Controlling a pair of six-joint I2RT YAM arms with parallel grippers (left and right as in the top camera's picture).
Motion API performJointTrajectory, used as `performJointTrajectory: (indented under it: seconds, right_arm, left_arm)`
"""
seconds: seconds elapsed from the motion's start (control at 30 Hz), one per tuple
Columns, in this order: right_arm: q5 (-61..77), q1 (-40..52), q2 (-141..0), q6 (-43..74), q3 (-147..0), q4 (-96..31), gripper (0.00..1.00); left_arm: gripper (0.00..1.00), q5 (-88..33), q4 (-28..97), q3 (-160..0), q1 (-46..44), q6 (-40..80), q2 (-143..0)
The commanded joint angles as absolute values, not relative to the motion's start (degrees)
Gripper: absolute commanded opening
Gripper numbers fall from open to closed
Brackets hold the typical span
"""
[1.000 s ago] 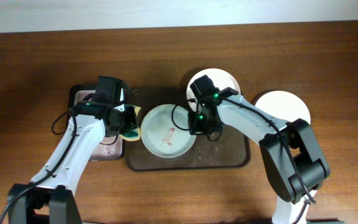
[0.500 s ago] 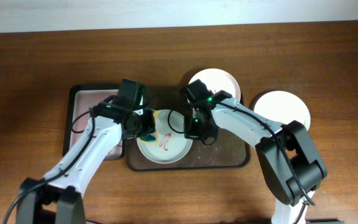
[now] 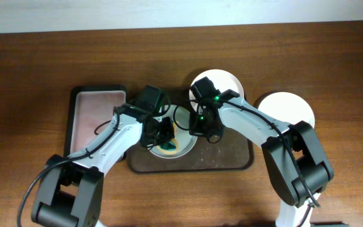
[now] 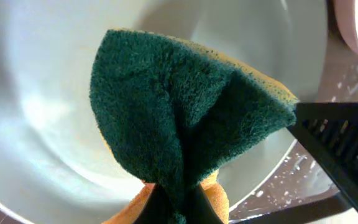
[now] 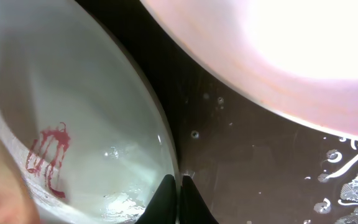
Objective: Clean dirty plates on tray and stack at the side
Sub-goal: 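Scrub the centered plate with the sponge while the right gripper holds it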
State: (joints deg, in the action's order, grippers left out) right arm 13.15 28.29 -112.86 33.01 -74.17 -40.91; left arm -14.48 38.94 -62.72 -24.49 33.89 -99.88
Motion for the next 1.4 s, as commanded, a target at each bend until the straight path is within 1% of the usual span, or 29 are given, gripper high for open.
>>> performJointTrajectory:
  seconds: [0.0, 0.2, 0.37, 0.4, 0.5, 0.63, 0.67, 0.8, 0.93, 1.0, 1.1, 1.17, 1.37]
  right_arm:
    - [12.45, 28.16, -111.90, 33.32, -74.15, -40.93, 0.04]
    - [12.71, 28.16, -111.90, 33.32, -74.15, -41.15, 0.04]
    - [13.08, 28.16, -111.90, 33.32, -74.15, -41.15, 0.04]
    - [13.08, 28.16, -111.90, 33.32, -74.15, -41.15, 0.04]
    - [13.06, 28.16, -111.90, 33.30, -74.15, -41.23, 0.04]
    - [13.04, 28.14, -111.90, 33.32, -74.15, -42.04, 0.04]
    - [13.04, 28.14, -111.90, 33.30, -74.15, -42.17, 0.04]
    - [13.02, 28.10, -111.90, 33.30, -74.15, -42.85, 0.04]
    - [13.02, 28.10, -111.90, 33.30, -74.15, -43.05, 0.04]
    - [13.02, 28.10, -111.90, 33.32, -74.15, -43.09, 0.04]
    - [13.04, 28.10, -111.90, 33.32, -74.15, -43.35, 0.04]
    - [13.02, 28.10, -111.90, 33.30, -74.15, -43.51, 0.04]
    - [13.04, 28.10, -111.90, 33.30, -74.15, -44.03, 0.04]
  left_arm:
    - [0.00, -15.57, 36.71, -61.56, -25.80, 34.50, -100.20]
    - [0.00, -10.66, 30.37, -59.72, -25.89, 34.54, -101.93]
    - [0.00, -10.68, 26.61, -59.00, -25.89, 33.98, -105.91]
    - [0.00, -10.41, 26.55, -59.00, -25.89, 33.26, -106.78]
    - [0.00, -4.10, 29.71, -58.96, -25.65, 32.99, -109.49]
    - [0.00, 4.75, 33.95, -58.96, -23.27, 32.97, -108.79]
    - [0.00, 5.30, 34.52, -58.98, -22.55, 32.97, -108.38]
    - [0.00, 5.41, 35.64, -58.98, -19.88, 31.73, -105.91]
    - [0.00, 4.40, 35.88, -59.48, -19.55, 28.40, -101.01]
    - [0.00, 0.84, 35.75, -59.57, -19.79, 27.68, -97.91]
    - [0.00, -8.19, 33.26, -59.57, -20.51, 27.70, -94.11]
    - [0.00, -10.79, 31.48, -59.55, -21.21, 27.86, -93.89]
    - [0.00, -9.21, 29.98, -58.96, -22.90, 29.95, -98.08]
